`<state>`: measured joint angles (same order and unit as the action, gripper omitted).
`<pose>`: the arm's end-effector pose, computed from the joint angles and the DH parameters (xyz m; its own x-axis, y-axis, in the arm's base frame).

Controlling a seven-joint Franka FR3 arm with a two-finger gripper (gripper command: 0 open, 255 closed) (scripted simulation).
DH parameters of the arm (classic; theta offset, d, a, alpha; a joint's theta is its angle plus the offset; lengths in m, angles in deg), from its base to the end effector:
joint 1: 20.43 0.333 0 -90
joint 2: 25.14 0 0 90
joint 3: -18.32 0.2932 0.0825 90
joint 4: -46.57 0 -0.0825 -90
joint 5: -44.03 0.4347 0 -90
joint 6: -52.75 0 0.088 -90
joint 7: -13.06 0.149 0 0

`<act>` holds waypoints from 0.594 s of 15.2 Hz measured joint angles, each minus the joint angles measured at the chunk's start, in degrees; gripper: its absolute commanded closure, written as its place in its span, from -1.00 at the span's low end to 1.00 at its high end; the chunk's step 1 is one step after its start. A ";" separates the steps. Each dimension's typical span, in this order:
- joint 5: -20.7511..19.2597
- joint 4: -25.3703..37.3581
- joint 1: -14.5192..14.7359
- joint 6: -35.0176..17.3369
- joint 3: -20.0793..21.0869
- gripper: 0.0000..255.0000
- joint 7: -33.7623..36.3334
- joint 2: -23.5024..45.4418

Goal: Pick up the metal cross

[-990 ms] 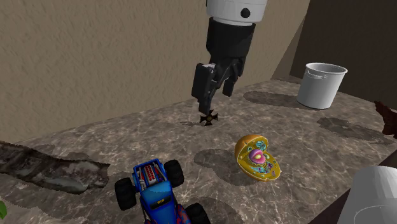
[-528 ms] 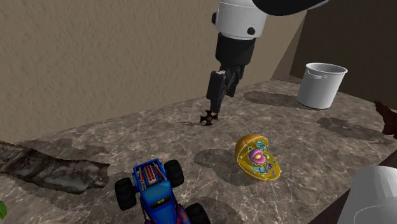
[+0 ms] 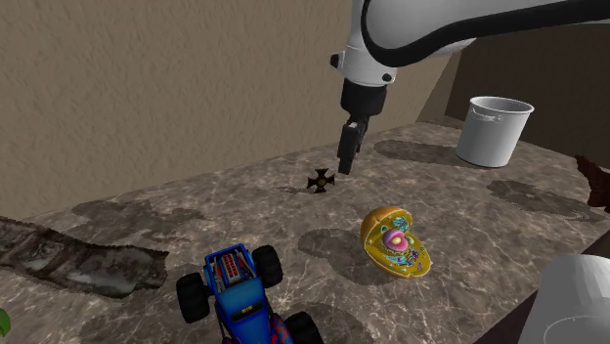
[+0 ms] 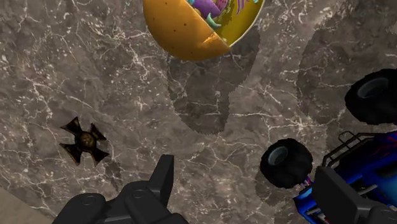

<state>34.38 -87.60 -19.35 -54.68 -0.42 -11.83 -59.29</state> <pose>0.4304 -0.1595 0.4754 0.9720 0.2108 0.1042 0.2087 -0.9775 0.0305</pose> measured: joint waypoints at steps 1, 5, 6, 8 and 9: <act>-0.17 0.51 0.25 -0.92 -1.45 -1.00 -2.30 1.51; 0.16 3.35 1.57 -4.57 -7.24 -1.00 -11.76 8.55; 0.43 4.24 1.87 -5.17 -8.68 -1.00 -14.31 10.22; 1.90 6.58 2.91 -7.28 -11.75 -1.00 -19.61 15.22; 2.89 7.81 3.41 -8.22 -13.16 -1.00 -22.28 17.74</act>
<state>37.27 -79.79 -15.94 -62.90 -13.58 -34.11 -41.55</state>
